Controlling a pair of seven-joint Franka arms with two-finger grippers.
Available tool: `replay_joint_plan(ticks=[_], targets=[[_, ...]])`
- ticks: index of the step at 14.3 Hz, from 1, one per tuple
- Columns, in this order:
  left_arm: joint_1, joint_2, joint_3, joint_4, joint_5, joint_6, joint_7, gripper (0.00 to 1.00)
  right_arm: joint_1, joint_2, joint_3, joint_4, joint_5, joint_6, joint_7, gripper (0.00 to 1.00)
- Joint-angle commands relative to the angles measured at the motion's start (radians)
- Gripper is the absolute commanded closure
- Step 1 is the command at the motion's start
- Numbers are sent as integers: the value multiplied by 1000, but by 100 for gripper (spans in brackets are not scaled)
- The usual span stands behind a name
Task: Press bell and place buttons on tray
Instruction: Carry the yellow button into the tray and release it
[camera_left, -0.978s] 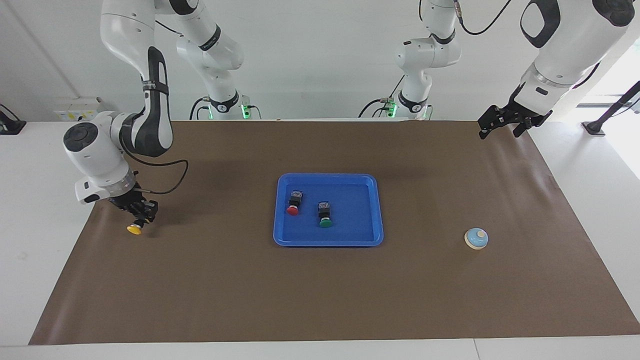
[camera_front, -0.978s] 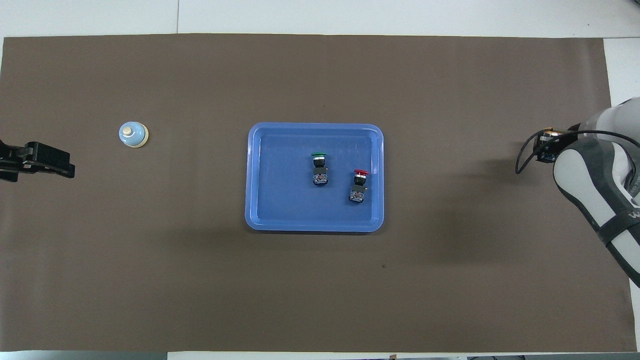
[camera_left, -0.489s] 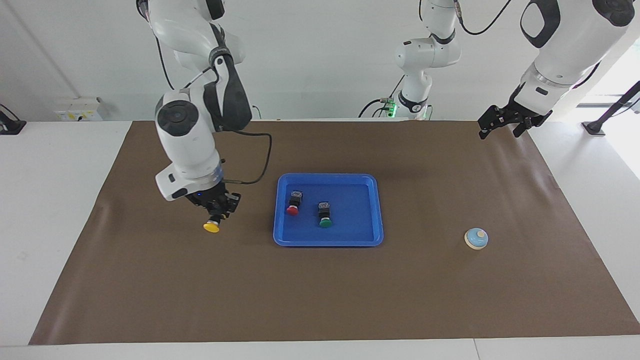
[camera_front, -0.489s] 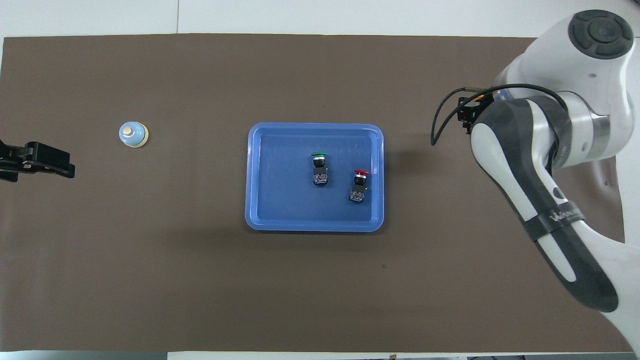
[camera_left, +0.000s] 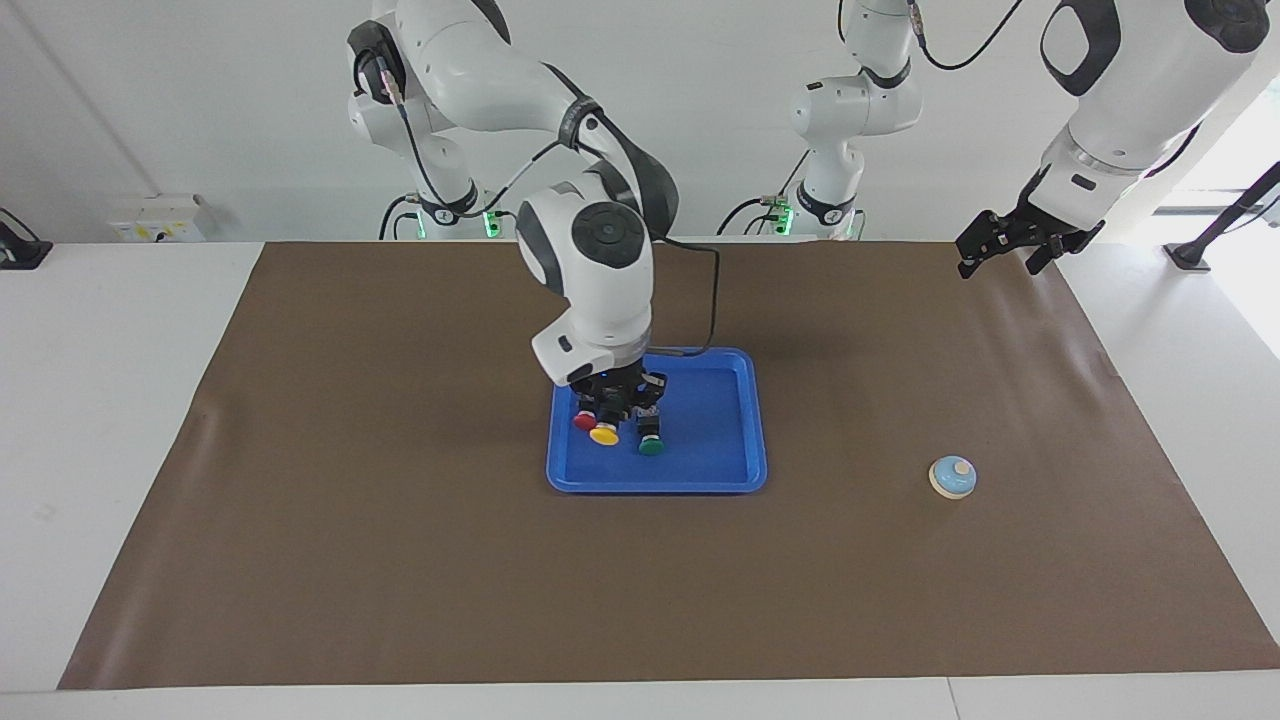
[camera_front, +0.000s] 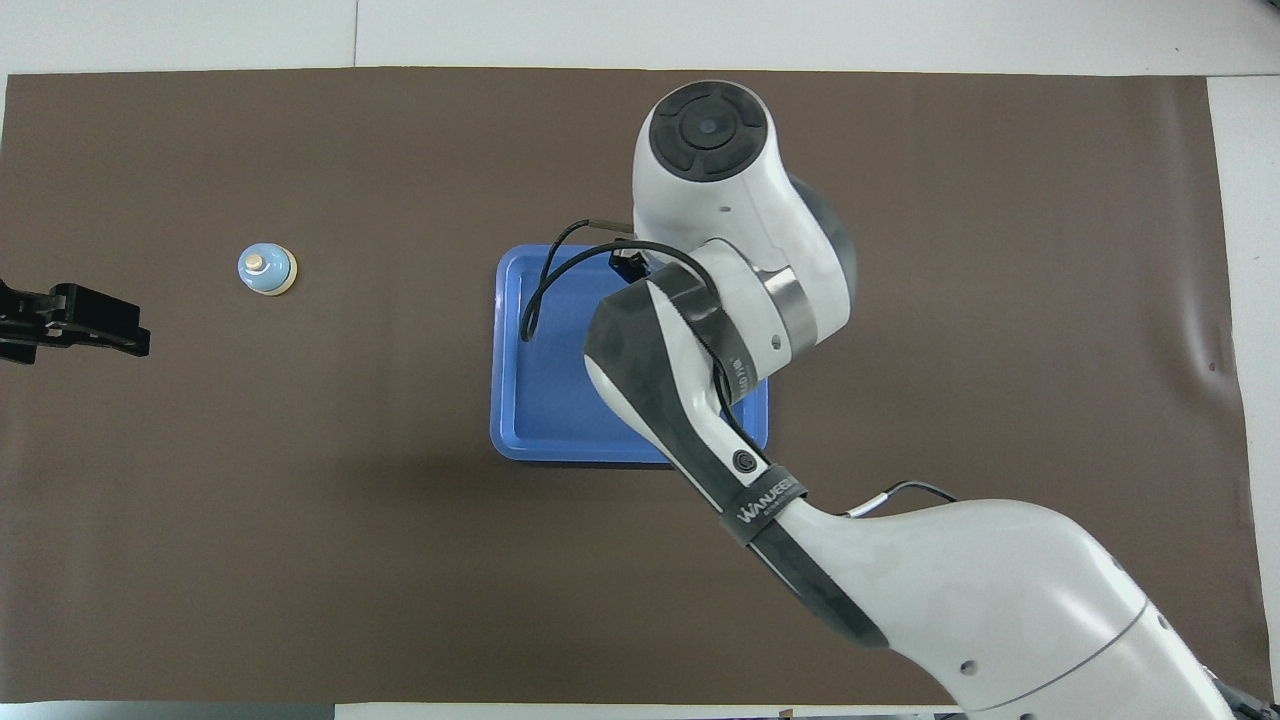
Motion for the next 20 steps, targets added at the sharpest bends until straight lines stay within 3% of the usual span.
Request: replay_joint_plan(ticks=[1,3,7,15,16,20], targets=[[3,-16,0,-5,11,-7,-4,0,48,53,-4,54,30,22,7,100],[1,-16,0,-5,11,-7,-4,0,103,72,-7,47,28,40,15,100],[1,-16,0,-5,11,-7,-4,0,134,71,-5,-67,16,156,33,100],[3,-16,0,-5,11,-7,-4,0,159,103,-7,-99,22,219,47,98],[3,-16,0,-5,11,-7,-4,0,160,102,-7,-108,20,226,54,1],[3,-16,0,-5,11,-7,-4,0,145,80,-8,-99,28,189,82,0]])
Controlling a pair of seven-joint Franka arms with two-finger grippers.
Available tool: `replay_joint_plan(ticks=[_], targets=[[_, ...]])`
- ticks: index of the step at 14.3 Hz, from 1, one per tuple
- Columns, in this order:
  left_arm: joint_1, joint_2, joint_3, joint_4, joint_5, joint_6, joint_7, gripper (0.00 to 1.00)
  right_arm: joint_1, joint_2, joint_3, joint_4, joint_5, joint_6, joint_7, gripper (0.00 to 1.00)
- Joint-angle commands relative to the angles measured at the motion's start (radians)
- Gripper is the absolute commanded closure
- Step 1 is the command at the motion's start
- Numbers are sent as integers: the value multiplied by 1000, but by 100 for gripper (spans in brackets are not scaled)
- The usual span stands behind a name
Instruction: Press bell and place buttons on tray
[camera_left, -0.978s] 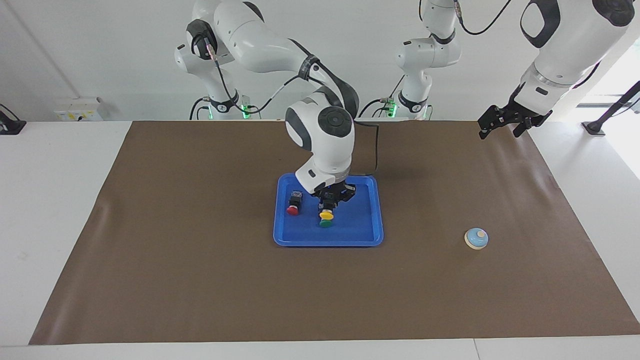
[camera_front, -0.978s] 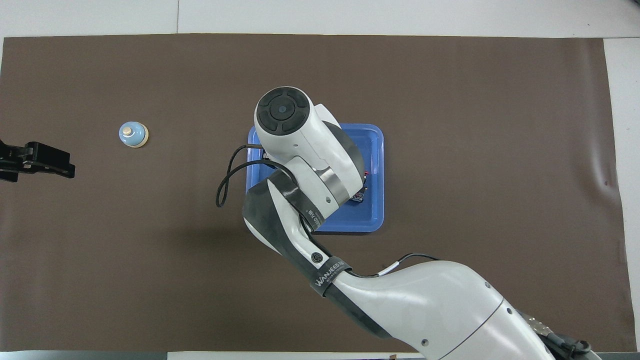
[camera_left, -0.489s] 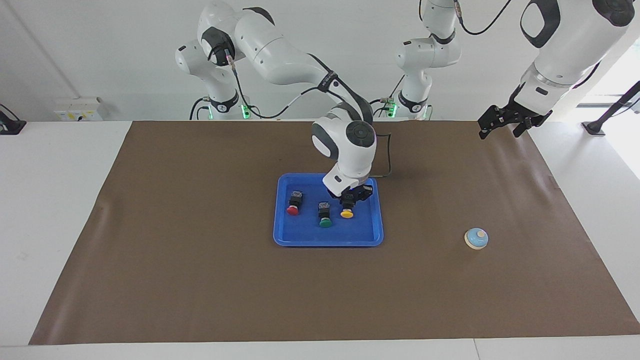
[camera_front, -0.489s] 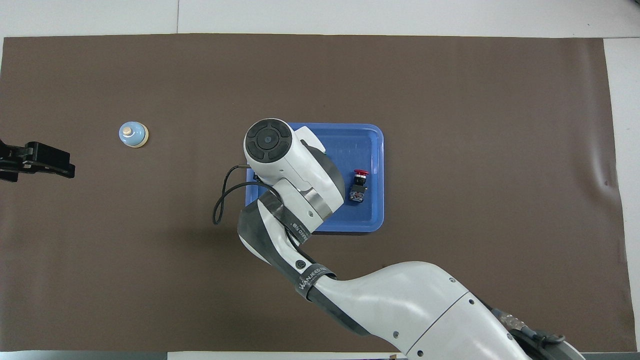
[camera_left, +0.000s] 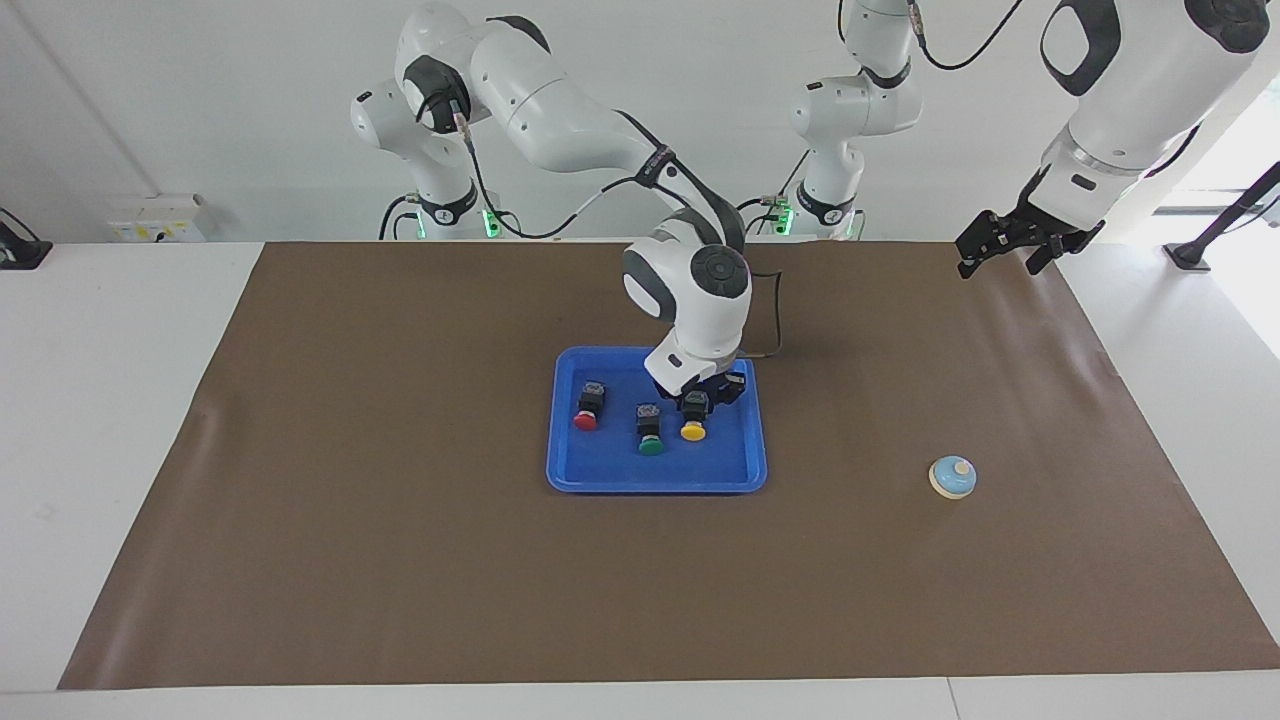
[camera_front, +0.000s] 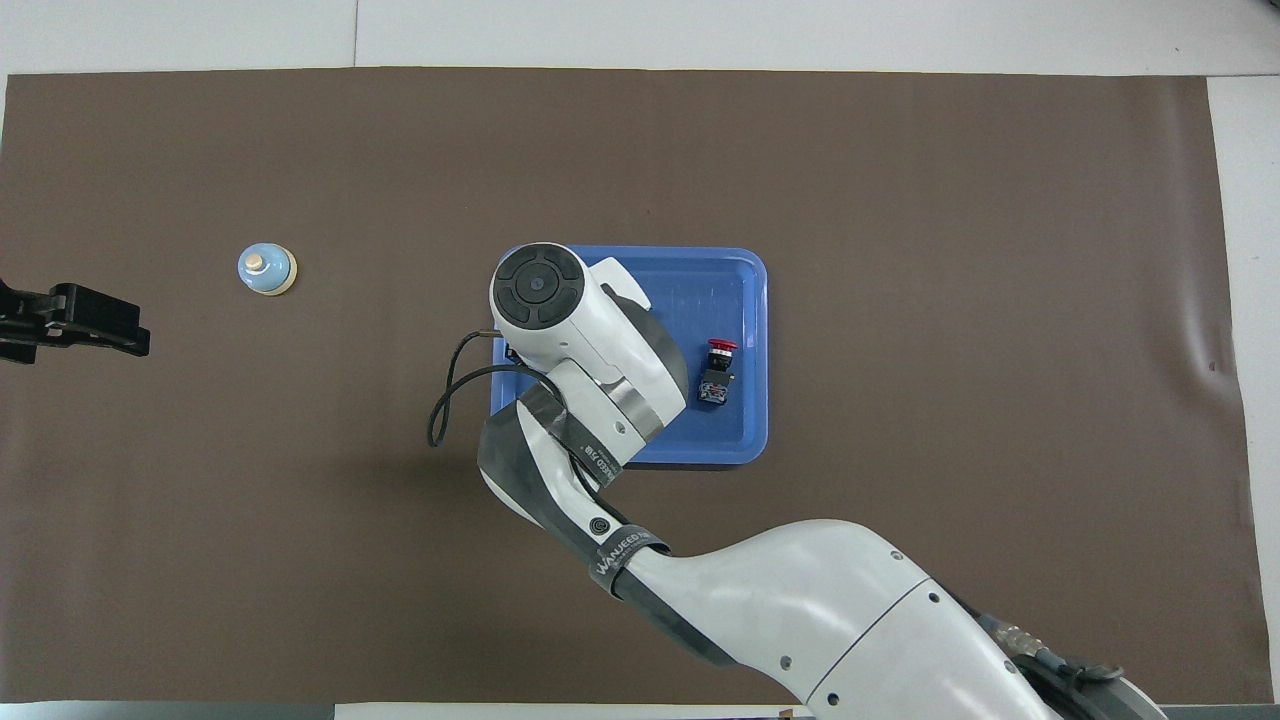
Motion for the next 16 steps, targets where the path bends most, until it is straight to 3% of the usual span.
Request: replay_joint_plan(ticks=[1,8,12,16], targets=[[1,-16,0,-5,9,-7,-4,0,-17,-51,-9,-15,20,-40,22,0],[3,-16,0,-5,11,-7,-4,0,-277,-200,-17,-15,22,-97,-48,0],[3,-16,0,-5,11,-7,-4,0,-464,-295,-17,-15,22,-219,-340,0],[3,-16,0,-5,11,-7,-4,0,-587,-361,-17,-15,22,-336,-601,0]])
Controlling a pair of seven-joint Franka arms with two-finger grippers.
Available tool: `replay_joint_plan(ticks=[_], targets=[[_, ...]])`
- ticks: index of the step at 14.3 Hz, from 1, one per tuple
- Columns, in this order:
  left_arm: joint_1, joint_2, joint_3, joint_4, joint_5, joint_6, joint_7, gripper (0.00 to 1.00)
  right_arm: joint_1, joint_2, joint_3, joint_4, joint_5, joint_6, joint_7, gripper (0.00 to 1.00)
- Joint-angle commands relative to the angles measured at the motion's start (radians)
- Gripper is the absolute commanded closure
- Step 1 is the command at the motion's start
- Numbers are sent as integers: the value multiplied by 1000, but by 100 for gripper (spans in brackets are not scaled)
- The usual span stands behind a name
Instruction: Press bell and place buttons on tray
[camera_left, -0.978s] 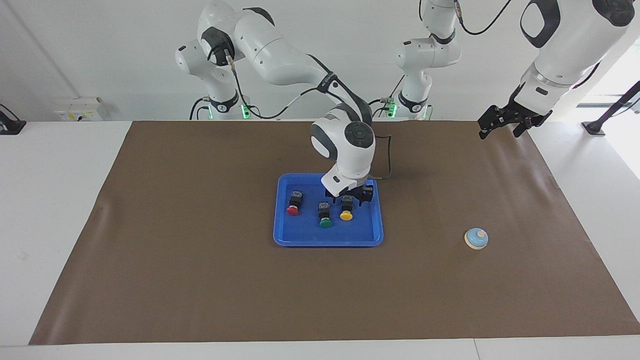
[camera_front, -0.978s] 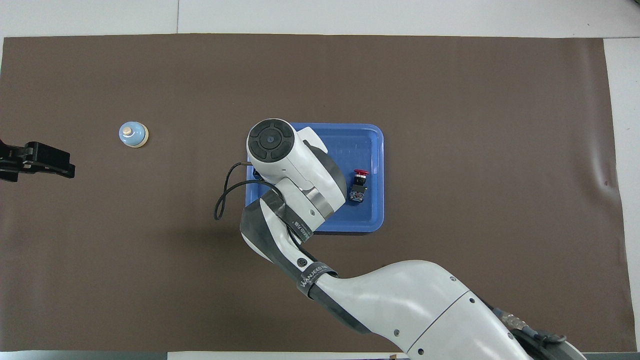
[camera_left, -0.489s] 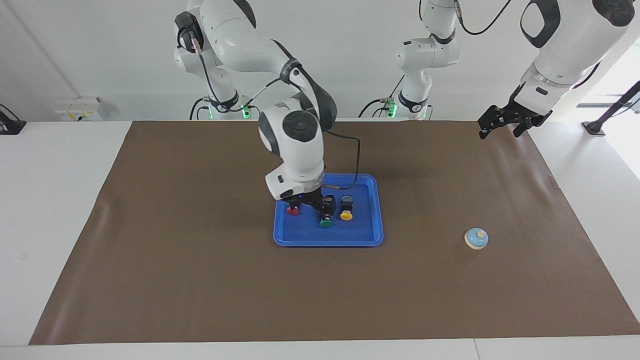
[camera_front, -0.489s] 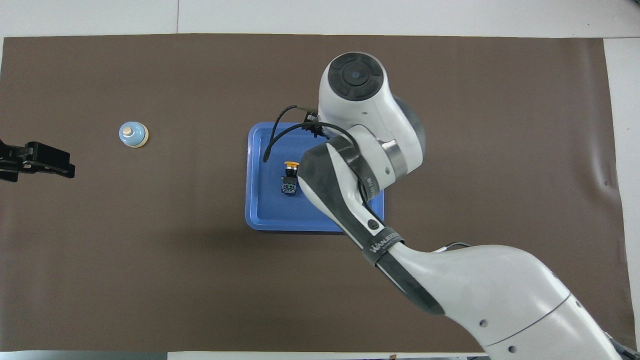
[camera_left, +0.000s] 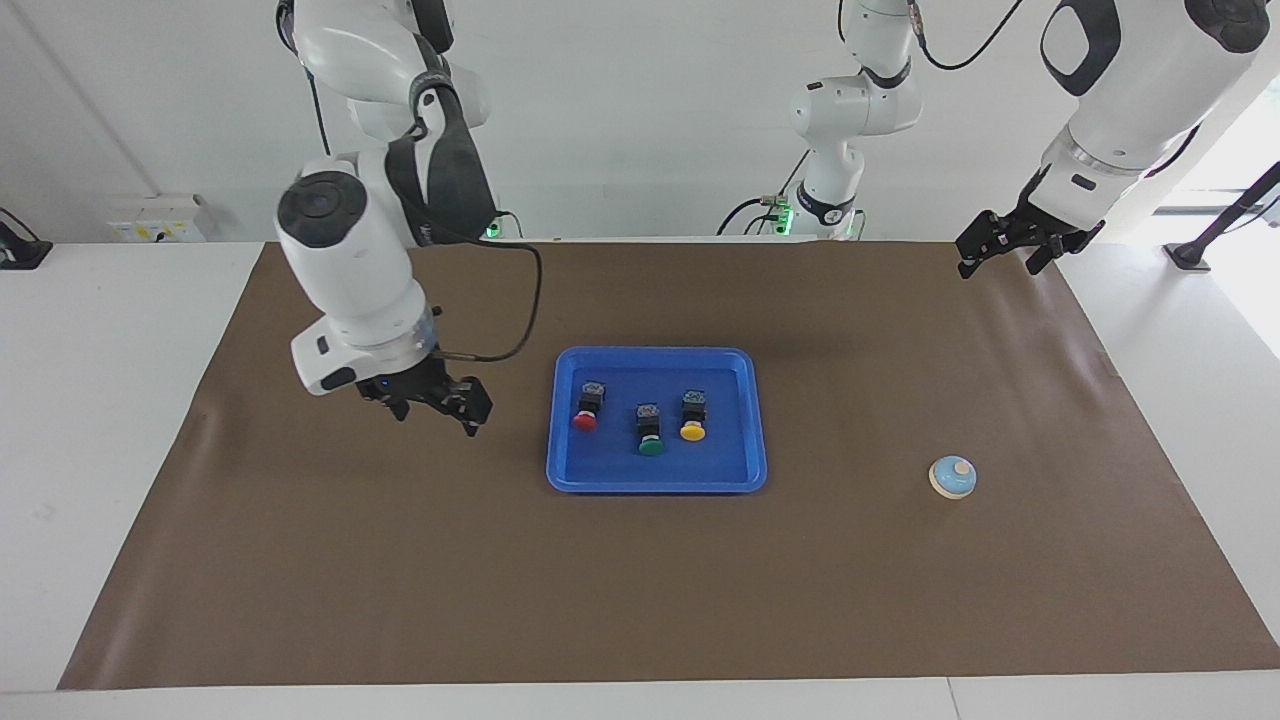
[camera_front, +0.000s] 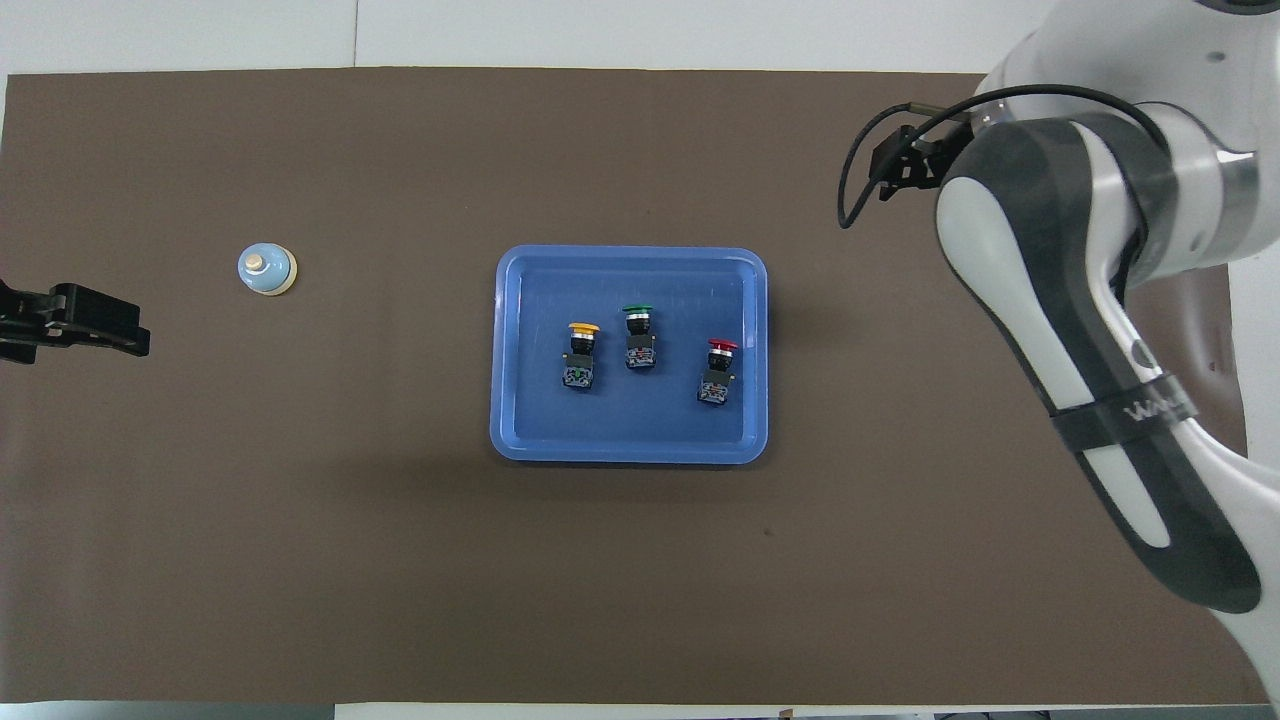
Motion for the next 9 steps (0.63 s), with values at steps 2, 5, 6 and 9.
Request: replay_joint_plan(ticks=[2,5,6,9], targets=[[3,-16,0,-5,11,-7,-4,0,-81,-74,14,-25,15,-74,-179,0],[-8,-16,-3,-3,11,-3,-10,0,-129,-149,14,-48,13,-132,-257,0],[-10,-16,-1,-6,11,-4,-15,0,-138,-176,14,-66,12,-142,-265,0],[-2,-25,-3,-55,11,124,-26,46,-171,-287,15,-167,12,-143,-285,0]])
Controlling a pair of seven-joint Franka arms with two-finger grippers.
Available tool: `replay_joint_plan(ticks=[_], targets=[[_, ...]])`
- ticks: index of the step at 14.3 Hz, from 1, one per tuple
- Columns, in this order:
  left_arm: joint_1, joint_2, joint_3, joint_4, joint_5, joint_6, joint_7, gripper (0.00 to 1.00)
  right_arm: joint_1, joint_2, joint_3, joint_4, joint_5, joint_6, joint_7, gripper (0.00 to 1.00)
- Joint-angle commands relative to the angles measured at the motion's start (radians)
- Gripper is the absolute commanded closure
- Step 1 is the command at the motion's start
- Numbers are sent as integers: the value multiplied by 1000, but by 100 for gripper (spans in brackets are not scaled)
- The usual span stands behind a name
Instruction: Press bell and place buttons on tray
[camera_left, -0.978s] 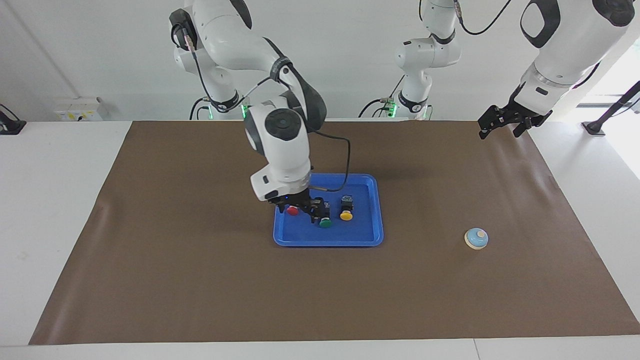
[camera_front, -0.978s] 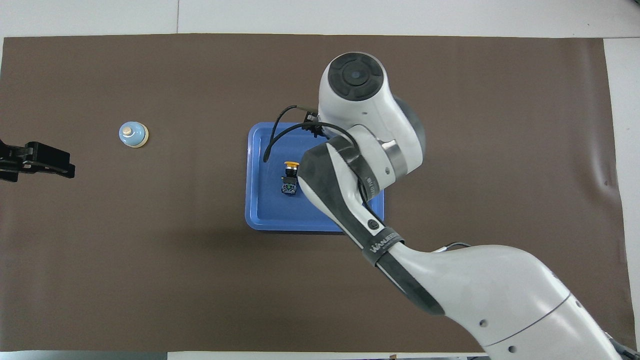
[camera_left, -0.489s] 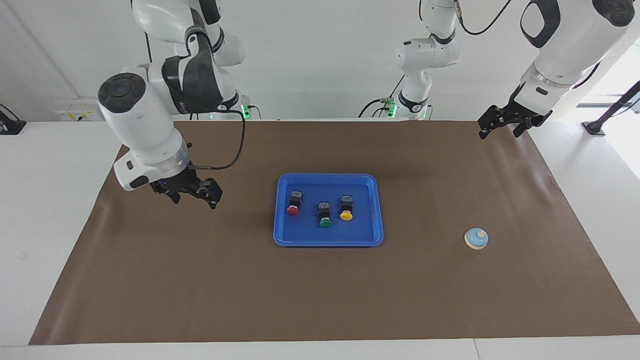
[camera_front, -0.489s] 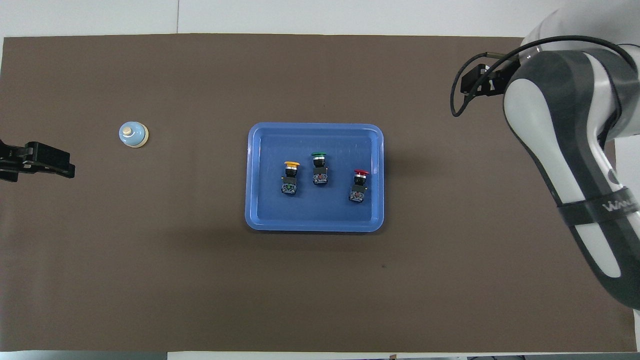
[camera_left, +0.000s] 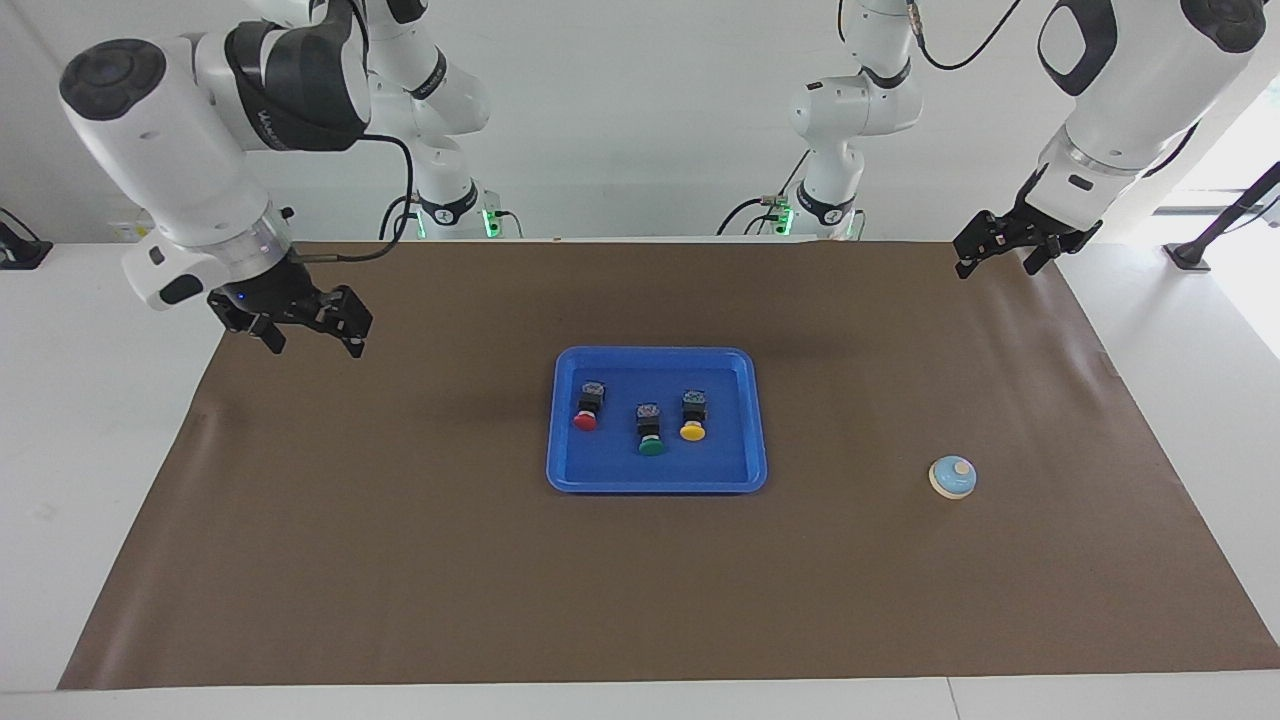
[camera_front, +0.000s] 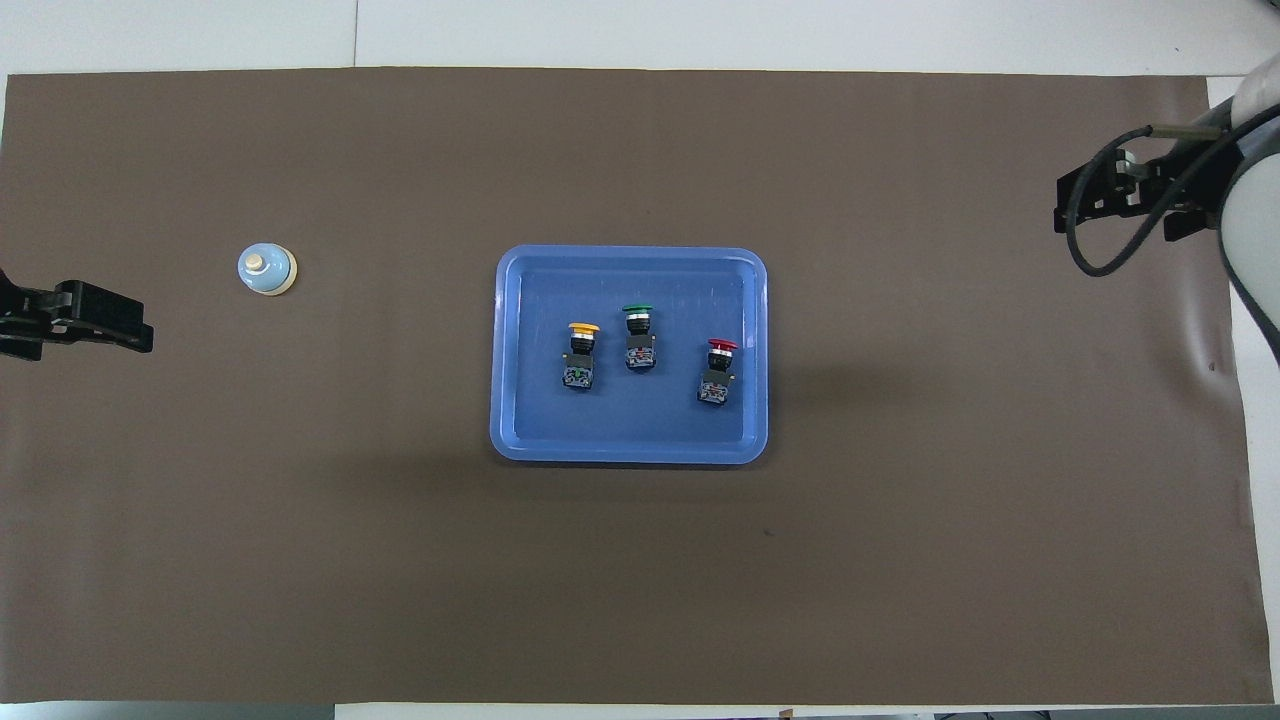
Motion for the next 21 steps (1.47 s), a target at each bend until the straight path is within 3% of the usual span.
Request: replay_joint_plan(ticks=[1,4,12,15,21], targets=[[-1,-25,2,-91,11,146,-9,98,-40,-149,19,-165,11,13,-31,0],[6,66,2,-110,11,298,0,100,-100,-248,65,-280,13,10,-50,0],[32,415,11,32,20,522,17,100,-117,-234,87,-262,14,16,-74,0],[34,453,11,10,31,599,23,100,-117,-237,89,-262,16,13,-73,0],[31,439,11,-64,31,620,23,100,-115,-245,92,-269,14,9,-76,0]])
